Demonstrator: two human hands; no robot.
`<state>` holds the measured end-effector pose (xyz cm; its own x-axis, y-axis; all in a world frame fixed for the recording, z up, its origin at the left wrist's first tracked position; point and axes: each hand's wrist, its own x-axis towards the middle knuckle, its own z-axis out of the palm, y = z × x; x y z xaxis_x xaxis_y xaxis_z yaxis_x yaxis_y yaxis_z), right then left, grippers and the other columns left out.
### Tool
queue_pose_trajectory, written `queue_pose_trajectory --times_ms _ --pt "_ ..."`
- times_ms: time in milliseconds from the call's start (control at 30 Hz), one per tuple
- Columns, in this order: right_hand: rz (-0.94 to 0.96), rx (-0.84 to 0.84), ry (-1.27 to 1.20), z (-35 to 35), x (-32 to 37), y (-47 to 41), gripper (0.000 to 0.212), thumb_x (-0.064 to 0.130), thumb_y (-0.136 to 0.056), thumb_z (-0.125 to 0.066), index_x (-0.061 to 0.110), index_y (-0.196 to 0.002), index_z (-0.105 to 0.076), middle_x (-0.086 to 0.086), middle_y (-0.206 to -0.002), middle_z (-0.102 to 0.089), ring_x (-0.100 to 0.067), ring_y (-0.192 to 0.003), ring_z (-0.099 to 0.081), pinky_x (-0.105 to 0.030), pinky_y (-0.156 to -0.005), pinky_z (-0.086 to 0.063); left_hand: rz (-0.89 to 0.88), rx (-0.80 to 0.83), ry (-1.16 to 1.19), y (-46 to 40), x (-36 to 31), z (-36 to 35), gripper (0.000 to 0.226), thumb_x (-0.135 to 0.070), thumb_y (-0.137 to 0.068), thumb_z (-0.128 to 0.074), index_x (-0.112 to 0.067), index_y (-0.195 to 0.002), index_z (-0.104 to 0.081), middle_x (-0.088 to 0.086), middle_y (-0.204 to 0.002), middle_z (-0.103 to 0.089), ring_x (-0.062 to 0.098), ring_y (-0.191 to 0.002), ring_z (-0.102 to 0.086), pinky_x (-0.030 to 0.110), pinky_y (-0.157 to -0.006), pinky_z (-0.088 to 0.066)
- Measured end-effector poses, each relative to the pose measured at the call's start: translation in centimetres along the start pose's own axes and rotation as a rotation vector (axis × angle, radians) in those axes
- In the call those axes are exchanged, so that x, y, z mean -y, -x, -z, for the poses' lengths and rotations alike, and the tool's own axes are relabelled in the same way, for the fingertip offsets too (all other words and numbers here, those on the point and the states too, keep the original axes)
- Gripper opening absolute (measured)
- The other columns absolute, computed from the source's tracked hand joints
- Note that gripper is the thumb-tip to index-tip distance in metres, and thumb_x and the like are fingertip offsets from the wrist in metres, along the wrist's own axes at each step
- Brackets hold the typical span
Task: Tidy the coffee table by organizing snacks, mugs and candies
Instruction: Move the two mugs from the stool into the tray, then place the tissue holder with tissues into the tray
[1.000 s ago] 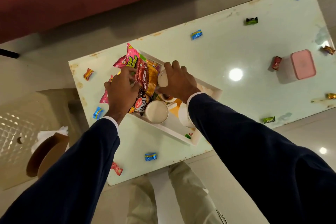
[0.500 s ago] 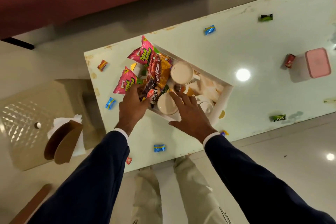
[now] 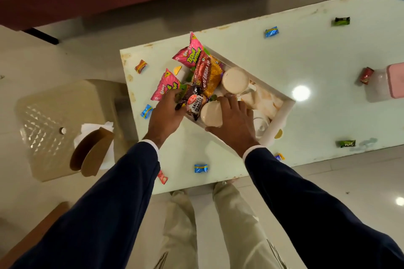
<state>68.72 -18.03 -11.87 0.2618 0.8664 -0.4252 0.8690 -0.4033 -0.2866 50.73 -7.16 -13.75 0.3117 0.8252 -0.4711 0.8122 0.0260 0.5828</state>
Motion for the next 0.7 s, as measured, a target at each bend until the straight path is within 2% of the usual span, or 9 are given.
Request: queue_pose_trajectory --times_ms 67,133,167,233,367,467,533,633,700 --pt "0.095 -0.126 0.019 0.5 0.7 1.0 0.065 0.048 -0.080 -0.072 0.020 -0.133 -0.049 -0.007 -0.138 -0.050 -0.034 -0.122 -0.049 -0.047 -0.093 -0.043 0.000 -0.046 0.031 1.4 0.7 0.8 0.046 -0.030 -0.097 -0.068 -0.017 -0.138 -0.051 0.005 -0.135 -0.060 0.022 -0.114 -0.063 0.042 -0.091 -0.058" --pt "0.213 -0.181 -0.007 0.7 1.7 2.3 0.044 0.035 -0.085 -0.067 0.018 -0.125 -0.055 -0.006 -0.128 -0.055 -0.034 -0.115 -0.052 -0.045 -0.087 -0.042 0.006 -0.101 0.047 3.3 1.7 1.4 0.034 -0.023 -0.098 -0.065 -0.016 -0.131 -0.054 0.003 -0.125 -0.060 0.021 -0.098 -0.066 0.048 -0.088 -0.057" --pt "0.268 -0.164 -0.035 0.7 2.4 2.9 0.036 0.030 -0.087 -0.065 0.018 -0.120 -0.057 -0.005 -0.122 -0.056 -0.033 -0.110 -0.053 -0.043 -0.083 -0.042 0.018 -0.126 0.053 4.4 2.3 1.8 0.030 -0.019 -0.098 -0.064 -0.017 -0.127 -0.056 0.000 -0.119 -0.059 0.020 -0.089 -0.066 0.049 -0.085 -0.056" --pt "0.354 -0.075 -0.131 0.4 4.5 4.1 0.025 0.023 -0.089 -0.063 0.019 -0.114 -0.062 -0.002 -0.114 -0.059 -0.029 -0.103 -0.055 -0.041 -0.081 -0.042 0.041 -0.161 0.085 6.9 3.7 2.7 0.027 -0.012 -0.096 -0.062 -0.019 -0.122 -0.061 -0.004 -0.112 -0.059 0.017 -0.086 -0.066 0.048 -0.084 -0.056" --pt "0.424 0.099 -0.325 -1.6 10.3 5.2 0.021 0.011 -0.089 -0.063 0.018 -0.108 -0.067 0.000 -0.106 -0.062 -0.026 -0.101 -0.059 -0.045 -0.086 -0.047 0.082 -0.232 0.108 11.6 7.4 5.3 0.028 -0.005 -0.094 -0.061 -0.022 -0.116 -0.065 -0.003 -0.116 -0.059 0.016 -0.094 -0.063 0.044 -0.090 -0.055" --pt "0.387 0.167 -0.448 -3.8 15.3 4.9 0.019 0.007 -0.090 -0.059 0.017 -0.104 -0.067 0.003 -0.099 -0.064 -0.020 -0.093 -0.061 -0.041 -0.084 -0.050 0.058 -0.390 -0.144 14.1 11.3 8.6 0.033 -0.014 -0.086 -0.067 -0.026 -0.116 -0.064 0.000 -0.119 -0.058 0.027 -0.111 -0.057 0.049 -0.093 -0.049" --pt "0.361 0.193 -0.488 -5.5 18.7 4.6 0.017 0.006 -0.091 -0.055 0.015 -0.101 -0.067 0.001 -0.096 -0.067 -0.020 -0.089 -0.063 -0.041 -0.083 -0.052 0.118 -0.449 -0.262 15.3 14.3 11.0 0.047 -0.020 -0.080 -0.071 -0.030 -0.124 -0.056 0.001 -0.131 -0.053 0.030 -0.119 -0.050 0.052 -0.095 -0.044" --pt "0.355 0.211 -0.400 -7.8 22.4 4.4 0.014 0.013 -0.091 -0.055 0.016 -0.100 -0.066 0.000 -0.099 -0.069 -0.022 -0.092 -0.063 -0.038 -0.080 -0.052 0.245 -0.383 -0.349 16.0 18.5 13.4 0.069 -0.033 -0.081 -0.074 -0.030 -0.142 -0.042 0.003 -0.146 -0.045 0.032 -0.130 -0.044 0.056 -0.100 -0.041" --pt "0.379 0.228 -0.318 -9.2 24.4 4.5 0.012 0.015 -0.091 -0.055 0.018 -0.098 -0.065 0.000 -0.099 -0.069 -0.023 -0.093 -0.062 -0.033 -0.075 -0.049 0.302 -0.294 -0.360 15.8 20.8 14.1 0.078 -0.043 -0.083 -0.074 -0.029 -0.149 -0.034 0.004 -0.147 -0.047 0.033 -0.132 -0.046 0.057 -0.102 -0.041"
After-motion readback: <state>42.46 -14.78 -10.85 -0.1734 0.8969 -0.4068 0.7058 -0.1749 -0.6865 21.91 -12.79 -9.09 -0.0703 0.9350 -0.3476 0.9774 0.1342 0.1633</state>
